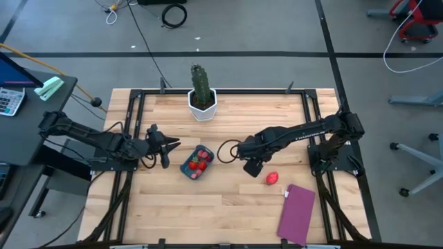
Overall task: Pick and placing Produce into tupperware
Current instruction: Put the green bell pepper into the blue bin
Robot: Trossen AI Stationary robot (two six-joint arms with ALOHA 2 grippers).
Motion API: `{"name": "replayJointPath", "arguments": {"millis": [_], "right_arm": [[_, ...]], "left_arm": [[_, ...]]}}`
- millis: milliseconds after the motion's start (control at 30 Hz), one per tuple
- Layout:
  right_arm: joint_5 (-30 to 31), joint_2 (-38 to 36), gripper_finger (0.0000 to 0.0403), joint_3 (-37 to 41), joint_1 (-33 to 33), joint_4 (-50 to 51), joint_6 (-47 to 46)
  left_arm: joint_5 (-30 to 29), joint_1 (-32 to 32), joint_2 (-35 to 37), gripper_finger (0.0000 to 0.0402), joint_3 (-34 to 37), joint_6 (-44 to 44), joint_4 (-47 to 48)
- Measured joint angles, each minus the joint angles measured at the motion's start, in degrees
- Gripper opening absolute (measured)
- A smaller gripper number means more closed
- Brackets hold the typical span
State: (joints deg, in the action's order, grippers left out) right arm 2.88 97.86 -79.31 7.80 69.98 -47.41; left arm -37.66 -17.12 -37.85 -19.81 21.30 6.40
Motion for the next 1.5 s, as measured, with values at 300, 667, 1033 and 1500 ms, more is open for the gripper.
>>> {"name": "replayJointPath", "arguments": {"millis": [300,667,1033,1500], "right_arm": [[2.39,0.0,0.0265,0.0,-0.64,-2.85,-4.37],[2.37,0.04,0.0265,9.52,-0.6,-7.96,-13.89],[-2.09,0.04,0.0265,16.67,-1.98,-21.08,-14.48],[-2.35,0.04,0.0265,22.6,-3.2,-28.72,-14.34]], "left_arm": [[0.03,-1.16,-0.02,0.0077,0.0,2.5,2.63],[0.03,-1.18,-0.02,0.0072,0.0,4.03,2.93],[0.01,-1.18,-0.02,0.0079,0.0,3.6,2.94],[0.01,-1.18,-0.02,0.008,0.0,3.52,2.92]]}}
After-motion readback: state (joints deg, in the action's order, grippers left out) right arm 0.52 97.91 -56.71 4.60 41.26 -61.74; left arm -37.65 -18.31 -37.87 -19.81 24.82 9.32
